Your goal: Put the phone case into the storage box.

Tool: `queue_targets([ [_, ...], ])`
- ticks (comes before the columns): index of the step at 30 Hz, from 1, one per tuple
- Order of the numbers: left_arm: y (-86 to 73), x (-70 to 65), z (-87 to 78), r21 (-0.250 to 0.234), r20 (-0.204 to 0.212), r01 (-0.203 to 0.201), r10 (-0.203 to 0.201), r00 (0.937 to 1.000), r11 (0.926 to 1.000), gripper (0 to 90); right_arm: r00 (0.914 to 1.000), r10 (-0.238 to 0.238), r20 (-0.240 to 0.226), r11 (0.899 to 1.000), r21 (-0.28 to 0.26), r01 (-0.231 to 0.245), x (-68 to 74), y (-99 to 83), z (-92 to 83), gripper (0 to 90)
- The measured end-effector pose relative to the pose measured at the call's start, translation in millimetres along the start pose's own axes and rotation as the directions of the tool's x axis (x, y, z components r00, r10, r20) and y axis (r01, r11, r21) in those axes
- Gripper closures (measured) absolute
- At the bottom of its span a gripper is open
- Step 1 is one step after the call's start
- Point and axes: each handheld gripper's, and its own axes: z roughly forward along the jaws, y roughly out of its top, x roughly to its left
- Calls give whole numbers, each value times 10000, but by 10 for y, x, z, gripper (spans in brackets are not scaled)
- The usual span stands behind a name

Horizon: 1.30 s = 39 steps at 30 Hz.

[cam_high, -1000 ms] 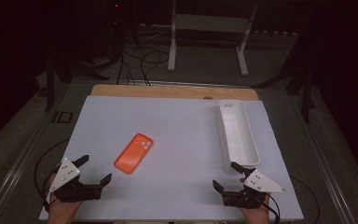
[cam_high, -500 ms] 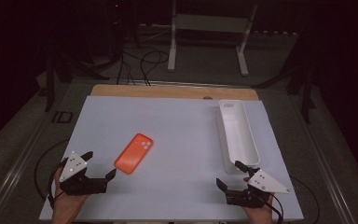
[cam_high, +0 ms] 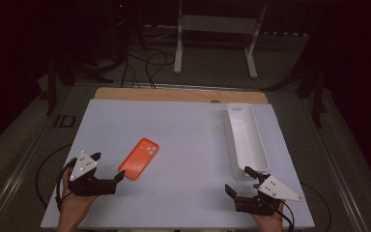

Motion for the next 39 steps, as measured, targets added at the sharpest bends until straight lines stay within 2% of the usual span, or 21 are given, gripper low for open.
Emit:
queue_targets([
  [8,25,2,61,243,2,49,-49,10000,9997,3,10000,17,-10,10000,66,-17,11,-5,9,88],
  [21,104,-16,178,699,-59,-155,159,9999,9974,2,10000,26,55,10000,49,-26,10,-10,7,88],
  [30,119,-28,272,1188,-193,-261,286,9994,9926,3,10000,-6,72,10000,59,5,16,-13,7,88],
  [39,131,-15,332,1396,-240,-328,365,9990,9897,3,9999,-19,121,10000,33,19,16,-12,2,88],
])
